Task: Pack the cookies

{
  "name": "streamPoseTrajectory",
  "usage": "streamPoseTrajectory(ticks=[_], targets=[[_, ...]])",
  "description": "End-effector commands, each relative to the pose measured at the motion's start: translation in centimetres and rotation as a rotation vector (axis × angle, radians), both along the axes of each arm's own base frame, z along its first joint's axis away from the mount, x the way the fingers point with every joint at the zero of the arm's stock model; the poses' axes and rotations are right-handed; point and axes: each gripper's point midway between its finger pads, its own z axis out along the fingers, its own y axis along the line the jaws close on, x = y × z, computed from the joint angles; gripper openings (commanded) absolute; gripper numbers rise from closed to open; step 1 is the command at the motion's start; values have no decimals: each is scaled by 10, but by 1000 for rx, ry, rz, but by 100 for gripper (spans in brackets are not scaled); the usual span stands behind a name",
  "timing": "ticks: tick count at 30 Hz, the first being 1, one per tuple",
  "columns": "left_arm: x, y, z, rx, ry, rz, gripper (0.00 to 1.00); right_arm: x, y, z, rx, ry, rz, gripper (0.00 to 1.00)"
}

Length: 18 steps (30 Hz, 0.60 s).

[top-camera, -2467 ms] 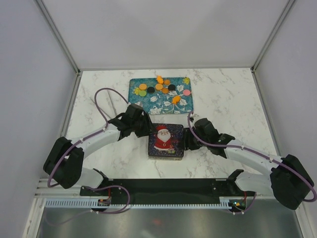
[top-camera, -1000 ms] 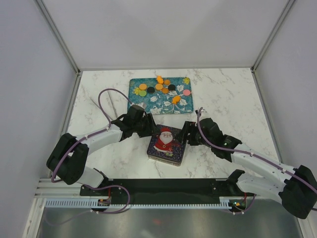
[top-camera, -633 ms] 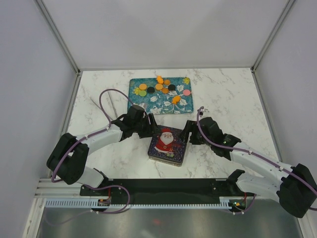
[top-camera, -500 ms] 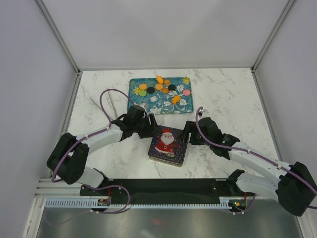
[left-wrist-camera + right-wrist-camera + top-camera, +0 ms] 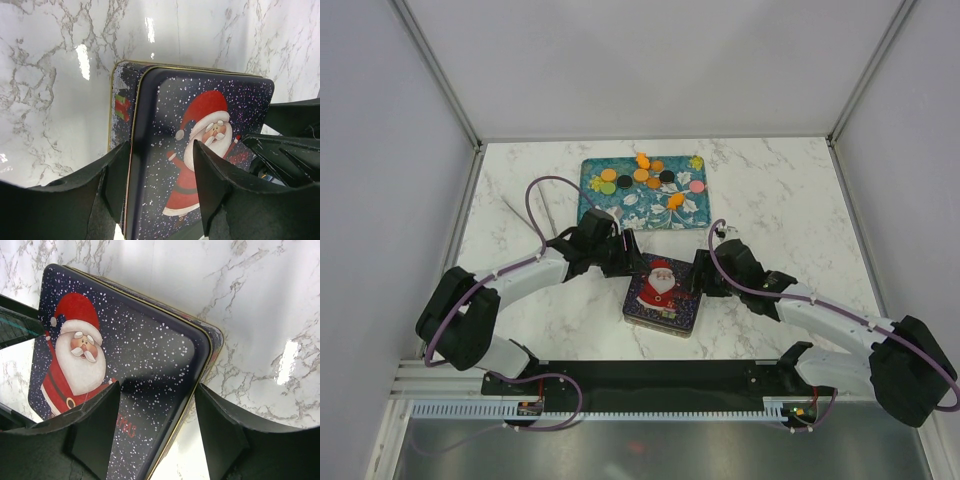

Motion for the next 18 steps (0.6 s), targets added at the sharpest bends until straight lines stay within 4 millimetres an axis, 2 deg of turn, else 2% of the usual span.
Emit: streamPoseTrajectory(ticks=[1,18], targets=[[3,-17,23,-52,-54,-78,60,7,8,8,41,-38,7,68],[0,-23,21,-41,-51,-109,59,6,5,1,28,-31,1,65]])
